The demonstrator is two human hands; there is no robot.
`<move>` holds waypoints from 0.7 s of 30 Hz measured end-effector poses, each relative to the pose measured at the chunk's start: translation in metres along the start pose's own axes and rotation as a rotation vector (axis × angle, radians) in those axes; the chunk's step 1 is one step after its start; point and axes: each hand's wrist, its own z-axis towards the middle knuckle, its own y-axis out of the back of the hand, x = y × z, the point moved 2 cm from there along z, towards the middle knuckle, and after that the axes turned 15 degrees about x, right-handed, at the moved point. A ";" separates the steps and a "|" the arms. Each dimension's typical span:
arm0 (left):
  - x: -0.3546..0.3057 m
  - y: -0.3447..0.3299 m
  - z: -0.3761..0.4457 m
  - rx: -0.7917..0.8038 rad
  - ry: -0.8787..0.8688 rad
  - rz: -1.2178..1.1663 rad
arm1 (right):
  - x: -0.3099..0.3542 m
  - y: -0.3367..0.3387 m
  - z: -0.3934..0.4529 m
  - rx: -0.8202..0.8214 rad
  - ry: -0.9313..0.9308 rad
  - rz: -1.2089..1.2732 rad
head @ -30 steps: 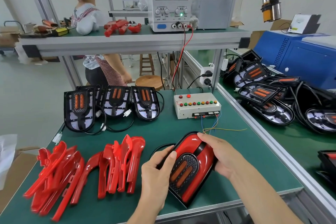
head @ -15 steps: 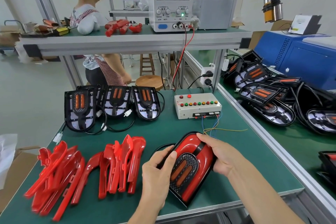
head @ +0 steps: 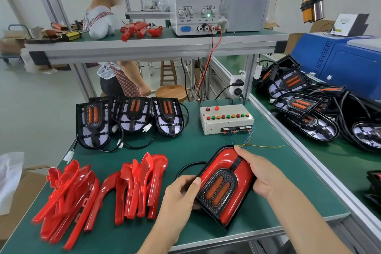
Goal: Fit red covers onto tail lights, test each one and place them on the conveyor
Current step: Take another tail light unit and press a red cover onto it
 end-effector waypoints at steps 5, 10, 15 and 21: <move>-0.007 0.004 -0.010 0.083 0.047 0.019 | 0.007 0.001 0.001 0.016 -0.012 -0.032; -0.012 0.006 -0.021 0.154 -0.016 -0.022 | 0.012 -0.001 0.002 0.008 -0.028 -0.078; -0.010 0.007 -0.030 0.169 -0.030 -0.063 | 0.012 -0.004 0.003 0.014 -0.063 -0.113; -0.002 0.005 -0.036 0.132 -0.007 -0.102 | 0.018 -0.010 0.004 0.049 -0.106 -0.205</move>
